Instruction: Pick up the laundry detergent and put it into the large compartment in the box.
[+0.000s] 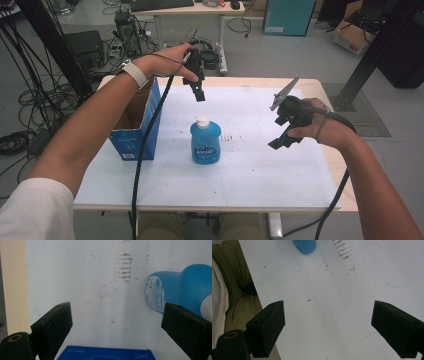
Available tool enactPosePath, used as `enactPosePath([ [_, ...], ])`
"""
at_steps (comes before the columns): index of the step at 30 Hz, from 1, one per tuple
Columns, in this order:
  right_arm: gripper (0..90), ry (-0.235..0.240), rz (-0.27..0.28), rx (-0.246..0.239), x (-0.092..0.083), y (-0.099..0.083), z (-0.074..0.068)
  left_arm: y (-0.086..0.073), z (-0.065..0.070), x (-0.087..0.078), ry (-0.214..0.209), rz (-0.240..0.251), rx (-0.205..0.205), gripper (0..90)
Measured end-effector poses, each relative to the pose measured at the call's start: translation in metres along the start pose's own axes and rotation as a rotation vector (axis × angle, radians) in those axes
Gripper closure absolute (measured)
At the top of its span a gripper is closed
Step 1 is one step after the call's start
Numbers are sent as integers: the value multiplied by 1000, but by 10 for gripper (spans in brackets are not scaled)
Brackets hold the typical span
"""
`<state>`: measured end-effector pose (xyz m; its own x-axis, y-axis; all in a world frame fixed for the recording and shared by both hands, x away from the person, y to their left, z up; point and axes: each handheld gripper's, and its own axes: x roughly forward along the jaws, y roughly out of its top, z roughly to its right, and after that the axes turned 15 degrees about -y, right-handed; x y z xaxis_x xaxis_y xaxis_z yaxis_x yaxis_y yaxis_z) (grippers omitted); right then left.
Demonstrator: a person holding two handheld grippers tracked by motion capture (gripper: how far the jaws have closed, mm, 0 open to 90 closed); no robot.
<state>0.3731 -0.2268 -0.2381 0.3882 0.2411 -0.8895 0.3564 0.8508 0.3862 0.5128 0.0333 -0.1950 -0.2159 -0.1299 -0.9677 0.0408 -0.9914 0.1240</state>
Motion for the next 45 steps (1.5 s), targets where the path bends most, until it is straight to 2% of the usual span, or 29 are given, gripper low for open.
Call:
enactPosePath([
  [9,118,-6,4,4,-2,-1,-3,-1,2,-2,4,17,2,101],
  [18,118,-2,-7,1,0,-2,0,1,-1,1,2,5,-5,99],
  [32,119,5,-4,3,4,-3,0,-1,-1,0,1,15,-12,98],
  [45,118,5,-3,1,4,-3,-1,-4,6,-7,15,28,-14,96],
])
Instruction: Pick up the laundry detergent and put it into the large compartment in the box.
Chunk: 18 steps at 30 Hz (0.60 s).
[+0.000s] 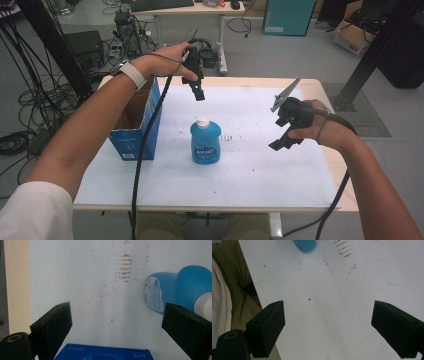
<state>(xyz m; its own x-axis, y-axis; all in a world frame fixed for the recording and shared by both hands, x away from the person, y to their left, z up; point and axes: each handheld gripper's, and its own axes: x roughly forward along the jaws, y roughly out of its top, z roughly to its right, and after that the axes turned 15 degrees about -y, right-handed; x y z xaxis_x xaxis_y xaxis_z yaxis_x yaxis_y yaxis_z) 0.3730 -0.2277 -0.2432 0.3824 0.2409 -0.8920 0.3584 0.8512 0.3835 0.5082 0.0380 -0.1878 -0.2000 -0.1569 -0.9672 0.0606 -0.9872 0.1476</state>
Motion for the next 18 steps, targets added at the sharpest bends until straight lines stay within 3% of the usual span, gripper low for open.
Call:
enactPosePath([
  [16,118,-9,-1,5,-1,-1,-2,-3,15,-10,-6,21,5,64],
  [18,118,-9,-6,4,-1,-1,-2,-3,18,-11,-22,31,8,74],
])
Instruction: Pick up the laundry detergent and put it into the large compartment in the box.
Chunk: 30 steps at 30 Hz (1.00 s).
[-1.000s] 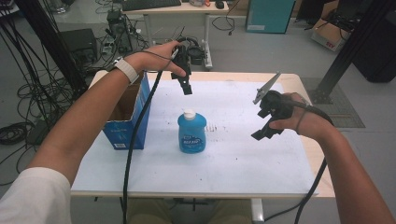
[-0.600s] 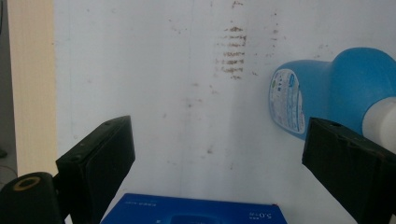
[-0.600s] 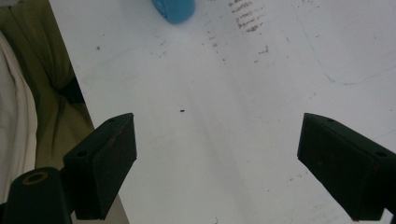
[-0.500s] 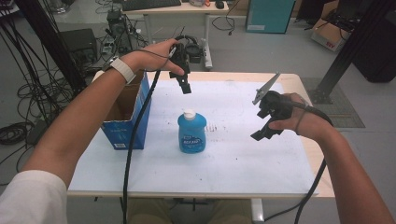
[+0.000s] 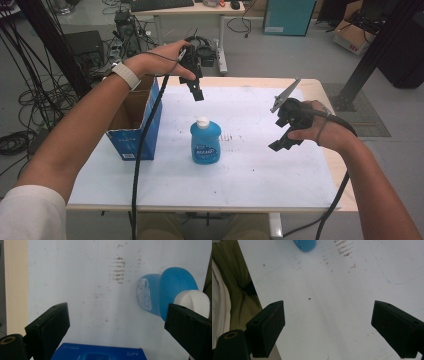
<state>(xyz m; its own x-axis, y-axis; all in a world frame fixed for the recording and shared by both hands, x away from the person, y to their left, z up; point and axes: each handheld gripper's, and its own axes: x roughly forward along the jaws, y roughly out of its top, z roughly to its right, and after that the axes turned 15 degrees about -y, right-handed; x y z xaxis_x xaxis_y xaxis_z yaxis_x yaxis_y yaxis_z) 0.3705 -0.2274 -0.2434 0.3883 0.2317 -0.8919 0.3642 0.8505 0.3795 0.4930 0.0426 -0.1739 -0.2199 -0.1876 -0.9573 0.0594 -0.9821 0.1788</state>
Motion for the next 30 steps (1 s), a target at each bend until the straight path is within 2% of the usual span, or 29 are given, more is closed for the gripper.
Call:
enactPosePath([
  [9,121,3,0,4,1,-1,0,2,8,-2,-13,-12,3,94],
  [13,121,5,-4,2,3,-3,0,1,11,-5,-33,12,-10,84],
  [14,121,3,-6,6,3,-3,0,1,14,-6,-50,33,-13,81],
  [15,121,4,-6,9,3,-3,0,1,15,-7,-47,40,-11,79],
  [19,121,2,-5,10,2,-3,0,1,19,-6,-40,45,-5,50],
  [25,121,0,-14,18,3,-5,0,1,27,1,-66,42,-2,51],
  [30,121,-2,-19,19,3,-5,-2,0,31,2,-71,68,2,52],
])
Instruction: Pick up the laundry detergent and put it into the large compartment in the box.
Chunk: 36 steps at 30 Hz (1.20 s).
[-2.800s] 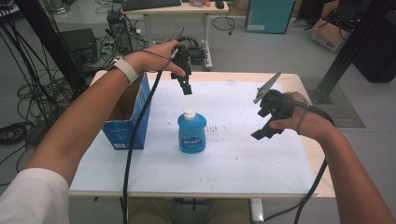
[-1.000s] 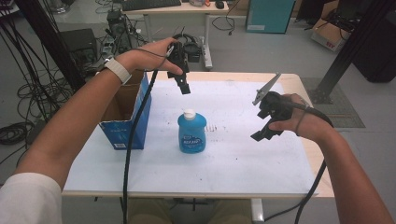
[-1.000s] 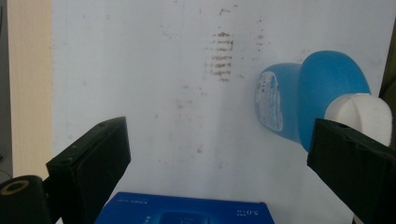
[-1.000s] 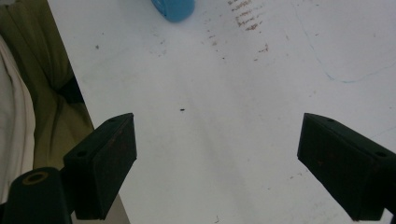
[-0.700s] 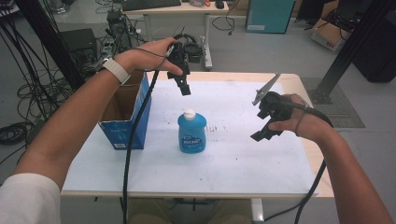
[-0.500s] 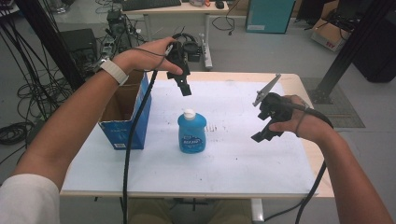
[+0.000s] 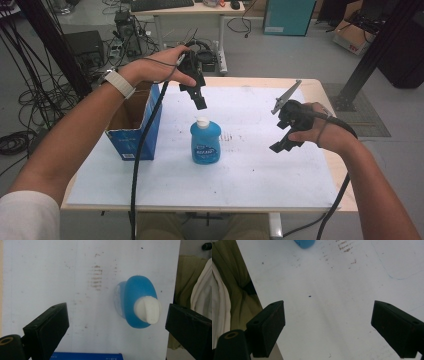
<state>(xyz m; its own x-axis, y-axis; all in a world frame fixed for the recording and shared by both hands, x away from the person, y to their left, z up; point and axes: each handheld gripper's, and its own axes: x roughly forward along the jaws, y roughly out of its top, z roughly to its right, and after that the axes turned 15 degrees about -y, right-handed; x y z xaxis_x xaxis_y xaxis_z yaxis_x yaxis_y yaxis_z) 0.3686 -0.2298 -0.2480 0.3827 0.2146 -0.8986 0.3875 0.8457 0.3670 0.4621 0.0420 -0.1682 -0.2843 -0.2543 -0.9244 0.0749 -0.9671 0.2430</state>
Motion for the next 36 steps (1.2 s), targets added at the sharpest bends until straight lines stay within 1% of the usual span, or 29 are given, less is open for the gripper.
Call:
enactPosePath([
  [2,121,0,-3,-3,0,0,-1,1,5,0,2,-2,7,50],
  [3,121,0,-3,-3,0,0,-1,1,5,0,2,-2,7,50],
  [5,121,-3,-2,1,0,0,-2,2,9,2,5,-8,22,50],
  [7,121,-3,-1,-3,0,0,-2,2,11,3,6,-9,20,49],
  [9,121,-6,-2,1,-1,0,-3,4,14,9,-10,-23,20,49],
  [12,121,-5,0,4,-1,-1,-3,4,17,15,-10,-35,27,52],
  [13,121,-4,-2,5,-1,-1,-4,5,18,16,-5,-29,27,55],
  [16,124,-3,-6,3,0,-3,-5,5,20,18,-10,-21,29,54],
  [19,128,0,-4,-1,1,-3,-6,5,20,21,-20,-26,28,60],
  [21,128,1,-4,2,2,-4,-6,5,19,25,-26,-29,18,57],
  [22,128,-1,-5,3,2,-4,-6,5,19,27,-34,-30,17,55],
  [25,128,2,-4,3,2,-4,-7,4,20,33,-39,-35,14,55],
  [26,128,1,-7,4,2,-4,-7,4,21,36,-24,-43,22,56],
  [32,128,6,-14,2,5,-4,-8,4,21,43,-47,-40,25,56],
  [35,128,7,-12,-1,6,-4,-8,3,19,50,-40,-56,14,58],
  [36,128,7,-12,-1,6,-4,-8,2,18,52,-34,-52,15,59],
])
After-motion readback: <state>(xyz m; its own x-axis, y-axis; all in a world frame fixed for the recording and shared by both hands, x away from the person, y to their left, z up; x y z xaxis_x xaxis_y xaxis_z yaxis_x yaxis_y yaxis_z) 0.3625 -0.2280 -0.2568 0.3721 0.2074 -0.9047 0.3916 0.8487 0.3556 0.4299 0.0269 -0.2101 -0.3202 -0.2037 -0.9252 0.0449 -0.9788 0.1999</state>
